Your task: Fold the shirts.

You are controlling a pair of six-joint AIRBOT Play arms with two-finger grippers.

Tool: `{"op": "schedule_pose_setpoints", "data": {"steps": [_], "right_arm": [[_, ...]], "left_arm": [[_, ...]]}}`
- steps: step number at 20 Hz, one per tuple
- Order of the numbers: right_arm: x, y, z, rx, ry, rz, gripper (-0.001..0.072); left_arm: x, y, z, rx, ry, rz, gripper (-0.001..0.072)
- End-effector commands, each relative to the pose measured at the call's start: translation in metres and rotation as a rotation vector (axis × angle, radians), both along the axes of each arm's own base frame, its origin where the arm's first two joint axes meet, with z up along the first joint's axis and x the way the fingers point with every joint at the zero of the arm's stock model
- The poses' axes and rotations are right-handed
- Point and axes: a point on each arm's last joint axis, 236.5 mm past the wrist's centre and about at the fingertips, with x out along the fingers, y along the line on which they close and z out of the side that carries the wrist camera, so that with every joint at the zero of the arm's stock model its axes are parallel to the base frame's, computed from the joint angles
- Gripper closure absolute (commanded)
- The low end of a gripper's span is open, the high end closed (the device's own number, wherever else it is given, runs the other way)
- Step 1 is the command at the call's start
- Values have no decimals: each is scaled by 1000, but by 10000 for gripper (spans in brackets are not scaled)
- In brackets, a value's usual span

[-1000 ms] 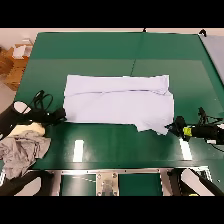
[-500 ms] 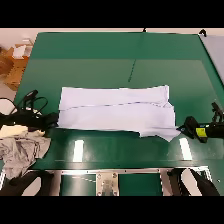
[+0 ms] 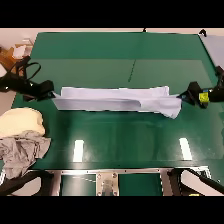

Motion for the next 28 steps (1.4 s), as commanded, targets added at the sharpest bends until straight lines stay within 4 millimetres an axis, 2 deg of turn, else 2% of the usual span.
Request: {"op": "schedule_pose_setpoints", "data": {"steps": [1,4,6,7,8,9,10,11,13,15,17,18,19,20,22,24,28], "right_arm": [[66,10,-20,26,4,45,695],[108,8,-69,47,65,30,695],[130,0,-99,52,90,18,692],[137,-2,-110,53,98,16,639],[144,-5,-118,56,103,17,436],[152,-11,-117,50,88,14,255],[159,-21,-109,40,60,11,204],[163,-32,-97,27,27,21,204],[154,-51,-74,8,0,110,135],[125,-62,-72,41,53,182,84],[104,-65,-85,70,92,228,64],[95,-64,-97,83,108,247,62],[86,-60,-109,99,126,265,56],[79,-53,-120,124,133,281,55],[74,-35,-135,204,112,298,56],[78,-21,-140,282,71,303,55],[77,-2,-153,306,96,341,56]], "left_arm": [[63,-13,-16,-80,-26,-5,686],[104,-17,-59,-115,-14,-10,685],[138,-26,-79,-162,-90,-9,682],[153,-27,-87,-175,-131,14,484],[164,-27,-92,-196,-151,54,141],[169,-23,-93,-199,-165,76,-7],[171,-16,-89,-198,-172,86,6],[171,-9,-81,-207,-166,82,7],[163,9,-62,-231,-133,57,7],[153,23,-45,-256,-92,44,8],[143,27,-36,-269,-61,18,25],[140,26,-35,-271,-53,3,250],[138,23,-35,-269,-51,-21,542],[137,19,-35,-268,-55,-40,682],[137,10,-34,-272,-57,-54,684],[136,1,-34,-274,-55,-73,684],[133,-28,-33,-276,-51,-131,685]]}}
